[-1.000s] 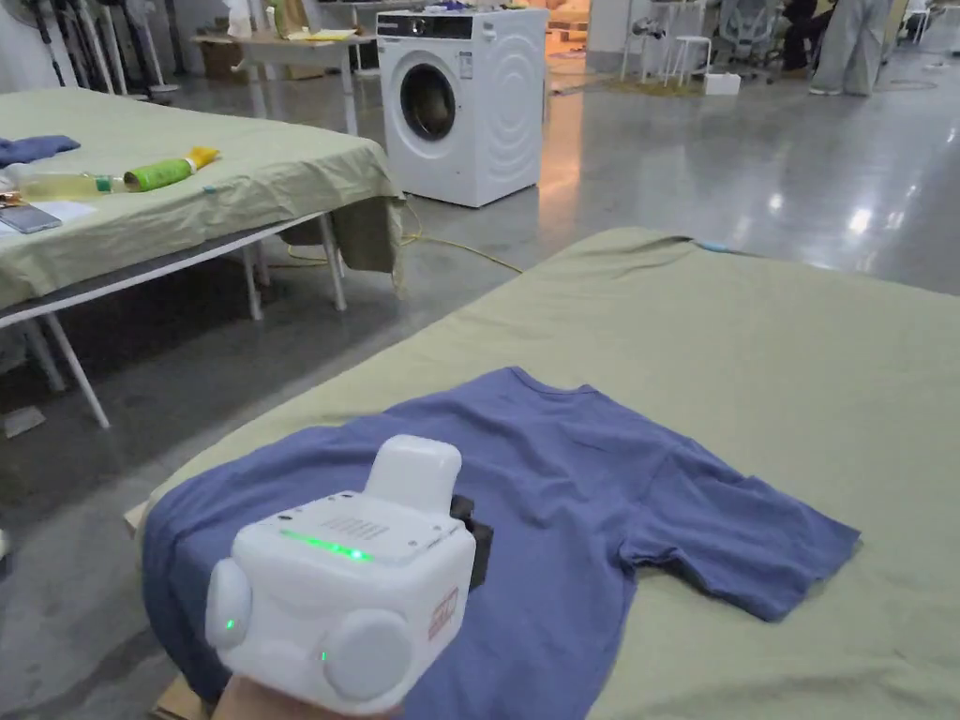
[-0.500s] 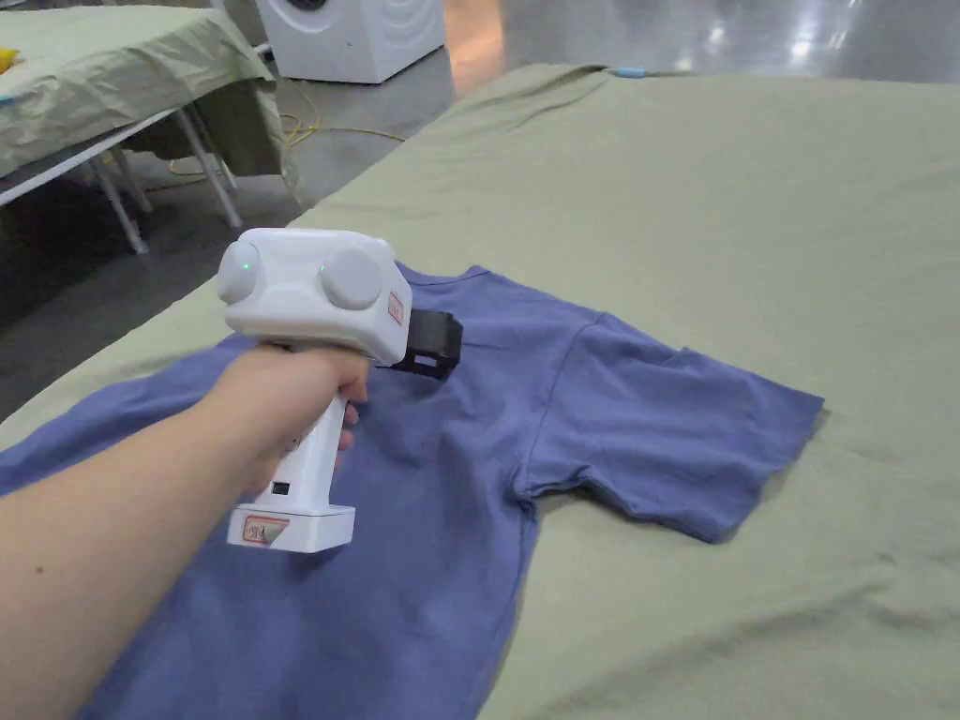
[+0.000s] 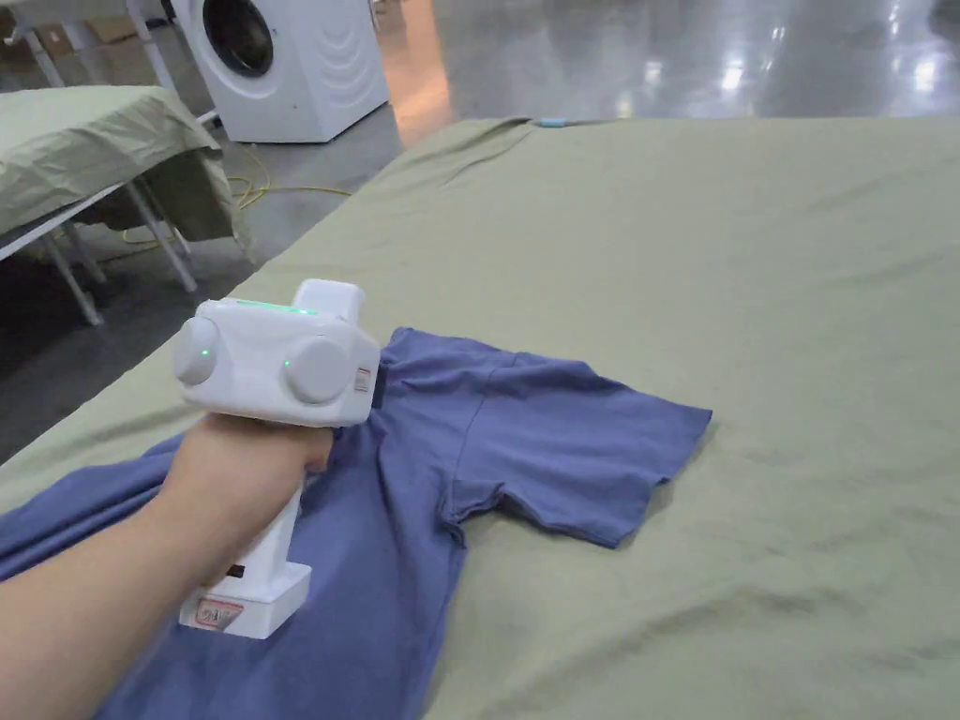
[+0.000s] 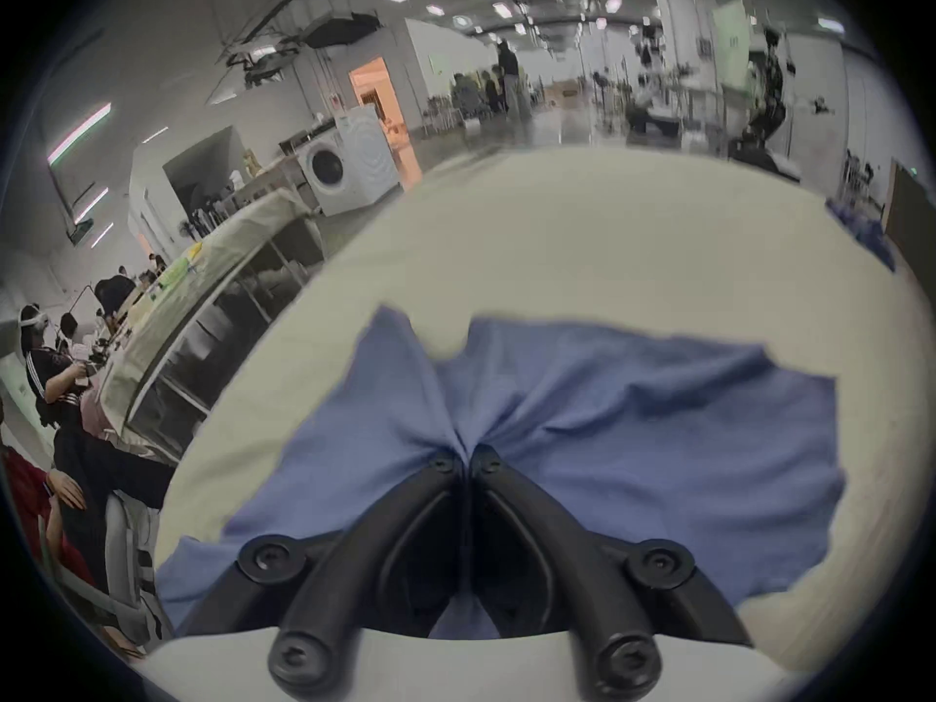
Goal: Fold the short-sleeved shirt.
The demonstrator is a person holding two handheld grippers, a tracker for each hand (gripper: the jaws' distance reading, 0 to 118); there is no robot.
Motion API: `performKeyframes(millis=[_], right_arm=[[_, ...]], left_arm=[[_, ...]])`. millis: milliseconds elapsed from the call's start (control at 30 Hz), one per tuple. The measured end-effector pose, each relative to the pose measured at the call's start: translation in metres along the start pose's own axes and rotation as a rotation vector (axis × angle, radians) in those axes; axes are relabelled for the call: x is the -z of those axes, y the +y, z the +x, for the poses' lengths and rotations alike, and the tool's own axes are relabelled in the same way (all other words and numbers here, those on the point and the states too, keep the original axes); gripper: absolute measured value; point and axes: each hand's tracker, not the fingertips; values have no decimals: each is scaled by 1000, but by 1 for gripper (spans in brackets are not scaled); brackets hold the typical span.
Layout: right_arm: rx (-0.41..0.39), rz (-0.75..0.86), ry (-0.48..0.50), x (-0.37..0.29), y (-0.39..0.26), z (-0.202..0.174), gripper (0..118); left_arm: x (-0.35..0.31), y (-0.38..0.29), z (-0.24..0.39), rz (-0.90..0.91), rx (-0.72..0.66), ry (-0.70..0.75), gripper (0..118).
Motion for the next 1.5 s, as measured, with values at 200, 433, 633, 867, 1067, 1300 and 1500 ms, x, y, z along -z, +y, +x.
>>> performKeyframes(millis=[200, 433, 633, 867, 1067, 1300, 1500], right_arm=[[51, 152, -174, -30, 32, 18, 3], [100, 268, -263, -125, 61, 48, 3], [74, 299, -433, -228, 50, 64, 3], [185, 249, -616, -310, 2, 87, 3], [179, 180, -681, -333, -28, 91, 3], [221, 136, -673, -332, -65, 140, 3], [165, 154, -622, -303, -56, 130, 3]], left_arm=[[-101, 21, 42, 150, 153, -58, 1], [-253, 45, 151, 405, 150, -360, 1], [-347, 15, 305, 530, 293, -664, 1], [-360, -29, 498, 420, 418, -890, 1], [-316, -118, 596, 213, 604, -900, 1], [-296, -137, 579, 184, 565, -913, 108], [-325, -96, 449, 233, 350, -1022, 118]])
